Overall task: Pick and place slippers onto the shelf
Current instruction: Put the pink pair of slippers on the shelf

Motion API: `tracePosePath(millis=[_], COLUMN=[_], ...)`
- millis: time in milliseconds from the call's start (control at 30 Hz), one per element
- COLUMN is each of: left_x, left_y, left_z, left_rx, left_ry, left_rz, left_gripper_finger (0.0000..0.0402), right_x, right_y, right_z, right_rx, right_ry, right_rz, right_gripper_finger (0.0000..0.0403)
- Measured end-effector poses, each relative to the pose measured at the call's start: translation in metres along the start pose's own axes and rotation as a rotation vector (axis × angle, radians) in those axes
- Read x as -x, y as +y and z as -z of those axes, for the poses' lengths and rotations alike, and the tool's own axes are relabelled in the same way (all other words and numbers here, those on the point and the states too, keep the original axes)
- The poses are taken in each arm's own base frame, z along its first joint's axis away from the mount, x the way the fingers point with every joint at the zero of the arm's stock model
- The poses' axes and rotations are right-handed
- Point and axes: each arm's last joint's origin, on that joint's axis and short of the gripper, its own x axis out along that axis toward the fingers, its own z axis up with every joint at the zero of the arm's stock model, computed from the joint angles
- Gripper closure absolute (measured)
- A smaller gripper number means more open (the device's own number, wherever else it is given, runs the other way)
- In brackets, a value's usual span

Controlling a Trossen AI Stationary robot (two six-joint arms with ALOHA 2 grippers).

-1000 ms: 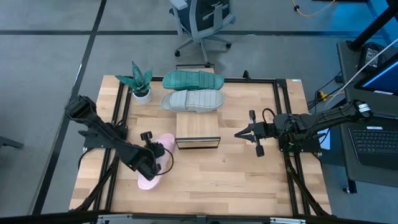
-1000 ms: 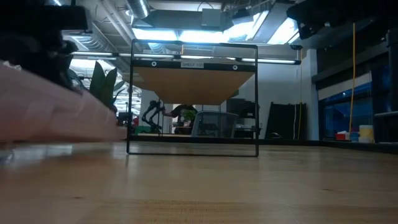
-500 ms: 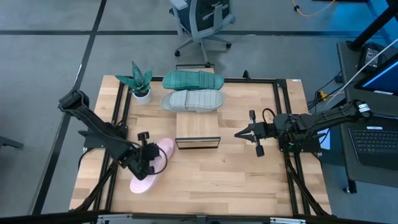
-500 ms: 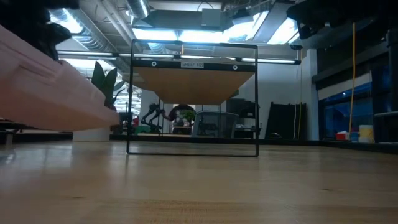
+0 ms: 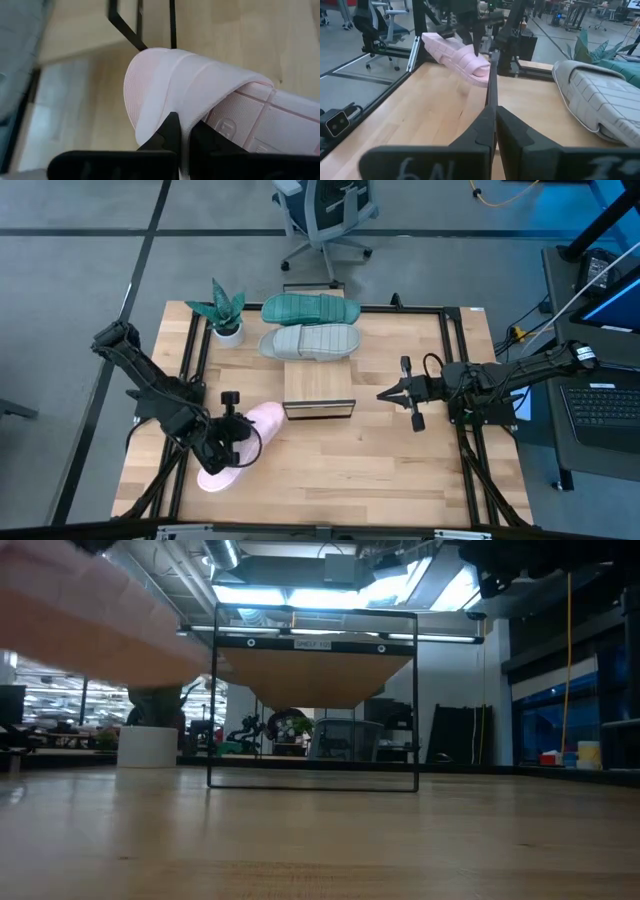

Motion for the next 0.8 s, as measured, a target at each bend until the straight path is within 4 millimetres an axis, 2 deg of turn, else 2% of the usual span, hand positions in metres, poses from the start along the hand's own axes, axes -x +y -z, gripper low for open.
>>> tracePosePath(millis=[300,533,800], left_x=[0.037,0.06,0.065], left_y=[0.006,0.008,0.027], left_z=[-0.031,-0.042,-0.061], left_rx=[-0.07,-0.11,-0.298], left_ry=[-0.081,-0.136,-0.157], left_rz=[0.046,0.077,0.003], left_gripper_finger=[0.0399,0.0399,0.0399], right_x=[0.0,0.0,0.0], right_y=[0.0,0.0,0.0], right_z=[-0.001,0.0,-0.001], right_rx=[0.001,0.004,-0.025], right_ry=[-0.005,-0.003,-0.009], right_rz=[0.0,0.0,0.0], right_gripper_finger=[0.0382,0.0382,0.0382])
